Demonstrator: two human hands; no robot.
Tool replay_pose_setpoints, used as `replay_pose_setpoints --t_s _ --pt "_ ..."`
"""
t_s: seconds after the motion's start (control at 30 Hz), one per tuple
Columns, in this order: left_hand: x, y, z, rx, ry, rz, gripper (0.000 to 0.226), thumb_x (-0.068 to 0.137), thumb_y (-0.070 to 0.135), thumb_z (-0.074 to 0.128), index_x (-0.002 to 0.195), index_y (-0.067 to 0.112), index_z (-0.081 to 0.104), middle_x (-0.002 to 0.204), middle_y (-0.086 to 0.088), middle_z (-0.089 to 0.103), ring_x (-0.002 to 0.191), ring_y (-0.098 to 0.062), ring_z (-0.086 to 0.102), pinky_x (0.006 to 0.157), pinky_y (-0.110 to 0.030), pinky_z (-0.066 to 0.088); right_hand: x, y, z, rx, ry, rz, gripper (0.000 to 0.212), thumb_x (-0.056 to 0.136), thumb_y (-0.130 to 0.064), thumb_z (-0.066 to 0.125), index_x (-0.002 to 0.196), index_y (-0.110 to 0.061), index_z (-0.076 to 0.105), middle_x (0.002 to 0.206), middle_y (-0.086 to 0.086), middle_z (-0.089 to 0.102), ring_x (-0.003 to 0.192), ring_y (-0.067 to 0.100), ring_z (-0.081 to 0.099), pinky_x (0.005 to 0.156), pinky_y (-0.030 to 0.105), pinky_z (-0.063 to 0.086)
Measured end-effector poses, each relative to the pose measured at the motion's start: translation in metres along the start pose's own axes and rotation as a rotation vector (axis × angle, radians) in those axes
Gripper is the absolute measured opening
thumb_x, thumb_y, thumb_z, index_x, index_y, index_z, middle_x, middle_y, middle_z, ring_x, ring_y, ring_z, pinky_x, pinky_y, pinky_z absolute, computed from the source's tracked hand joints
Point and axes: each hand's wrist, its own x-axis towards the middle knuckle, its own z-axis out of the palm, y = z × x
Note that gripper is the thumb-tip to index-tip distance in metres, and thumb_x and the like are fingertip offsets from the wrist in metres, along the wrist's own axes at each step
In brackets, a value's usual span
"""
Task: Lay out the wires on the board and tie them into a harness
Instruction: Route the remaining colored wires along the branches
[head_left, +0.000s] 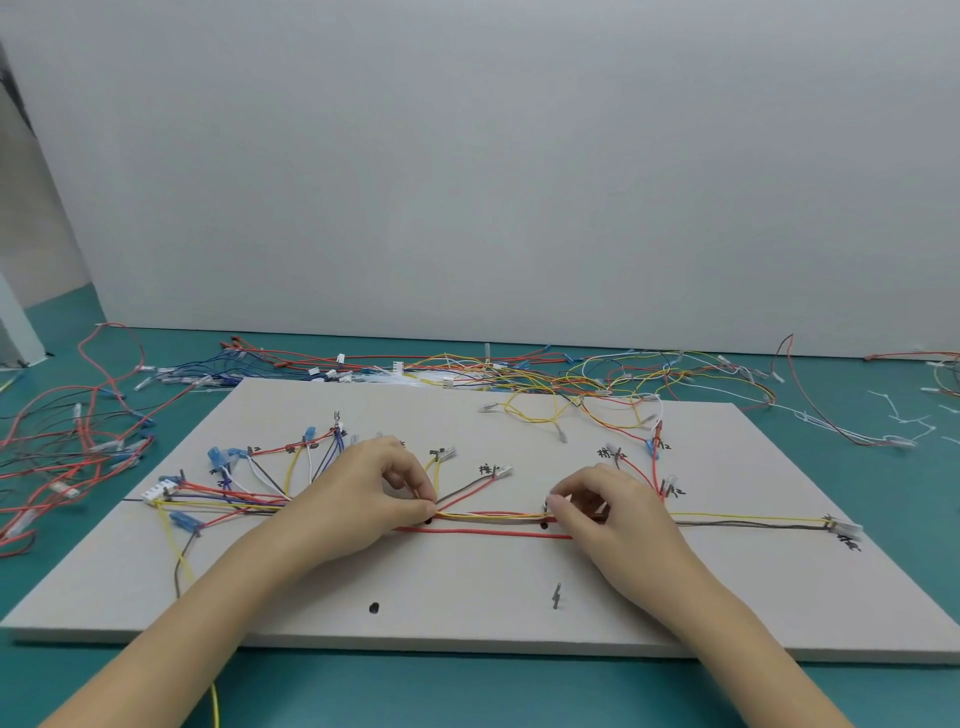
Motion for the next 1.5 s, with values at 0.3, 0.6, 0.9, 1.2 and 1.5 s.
replay_pose_setpoints --t_s 0.3,0.6,0.9,1.2,1.5 --pt "0.001 -0.001 0.001 -0.085 -0.070 -0.012 0.012 0.078 0.014 0.076 0.072 0.024 0.072 0.070 0.004 0.068 0.063 -0.004 0.060 0.063 -0.021 0.050 0.016 -0.015 0.015 -0.518 -0.017 -0.037 0.023 0.093 -0.043 0.045 0.081 -0.024 0.039 0.082 -0.009 0.040 0.084 0.017 0.035 0.075 0.033 0.028" --pt "-0.002 -0.004 0.002 -0.026 -0.020 0.067 0.017 0.080 0.018 0.076 0.074 0.033 0.073 0.084 0.006 0.064 0.082 -0.002 0.057 0.069 -0.009 0.042 0.017 -0.001 -0.025 0.120 -0.191 0.203 0.030 0.087 -0.005 0.048 0.071 -0.021 0.068 0.062 -0.012 0.064 0.066 0.008 0.051 0.067 0.027 0.038" --pt "-0.005 0.001 0.005 0.087 -0.051 0.130 0.029 0.085 0.015 0.067 0.079 0.043 0.074 0.092 0.017 0.057 0.095 0.001 0.050 0.071 -0.011 0.032 0.014 0.005 -0.034 0.192 -0.234 0.211 0.023 0.079 -0.001 0.069 0.069 -0.020 0.076 0.061 -0.005 0.067 0.053 -0.002 0.054 0.051 0.009 0.038" --pt "-0.006 0.004 0.006 0.094 -0.046 0.149 0.030 0.086 0.019 0.070 0.074 0.046 0.072 0.094 0.012 0.059 0.098 -0.003 0.050 0.074 -0.014 0.032 0.010 0.001 -0.040 0.173 -0.268 0.157 0.024 0.075 0.003 0.069 0.065 -0.018 0.076 0.059 -0.007 0.068 0.055 -0.001 0.056 0.052 0.008 0.038" --pt "-0.007 0.003 0.007 0.095 -0.034 0.162 0.026 0.086 0.019 0.069 0.077 0.043 0.073 0.092 0.014 0.058 0.096 0.000 0.049 0.073 -0.012 0.031 0.013 0.012 -0.031 0.093 -0.139 0.122 0.021 0.074 -0.001 0.075 0.068 -0.019 0.067 0.068 -0.004 0.066 0.059 0.004 0.054 0.063 0.022 0.048"
